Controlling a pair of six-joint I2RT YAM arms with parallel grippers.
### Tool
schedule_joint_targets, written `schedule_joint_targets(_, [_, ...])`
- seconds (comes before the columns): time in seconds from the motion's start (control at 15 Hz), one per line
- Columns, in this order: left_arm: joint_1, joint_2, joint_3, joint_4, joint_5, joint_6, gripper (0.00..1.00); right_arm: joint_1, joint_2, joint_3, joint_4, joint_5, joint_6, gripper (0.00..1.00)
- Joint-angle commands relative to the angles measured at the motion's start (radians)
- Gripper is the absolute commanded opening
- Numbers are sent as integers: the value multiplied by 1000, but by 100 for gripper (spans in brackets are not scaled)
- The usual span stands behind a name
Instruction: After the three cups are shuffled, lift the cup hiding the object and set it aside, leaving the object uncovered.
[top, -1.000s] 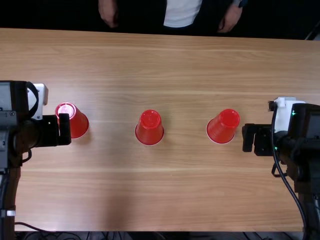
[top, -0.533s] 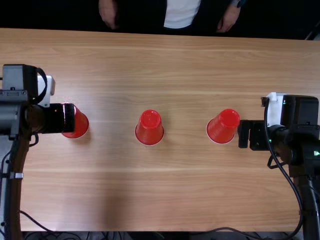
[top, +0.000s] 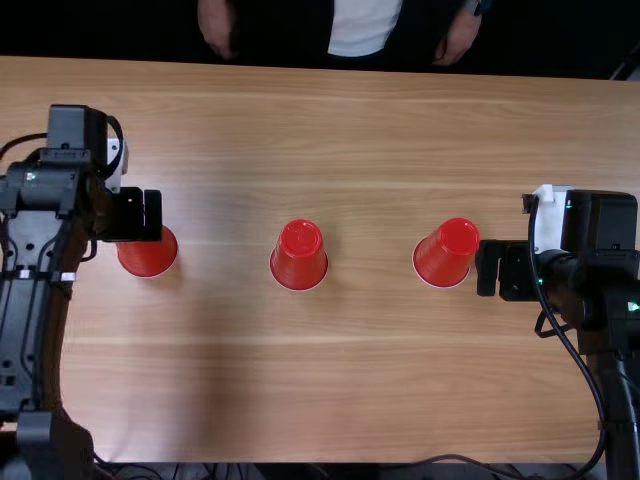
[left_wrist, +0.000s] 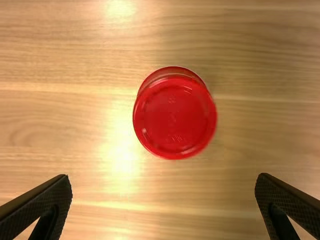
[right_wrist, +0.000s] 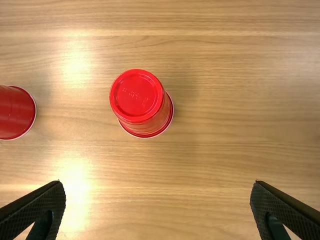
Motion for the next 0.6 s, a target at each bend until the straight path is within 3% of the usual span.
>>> schedule_joint_targets(0.0, [-4, 41, 63, 7, -27, 8, 100, 16, -15, 23, 0, -8, 6, 100])
schedule_joint_targets(0.53, [-16, 185, 121, 2, -16, -3, 100, 14, -15, 18, 0, -13, 8, 100])
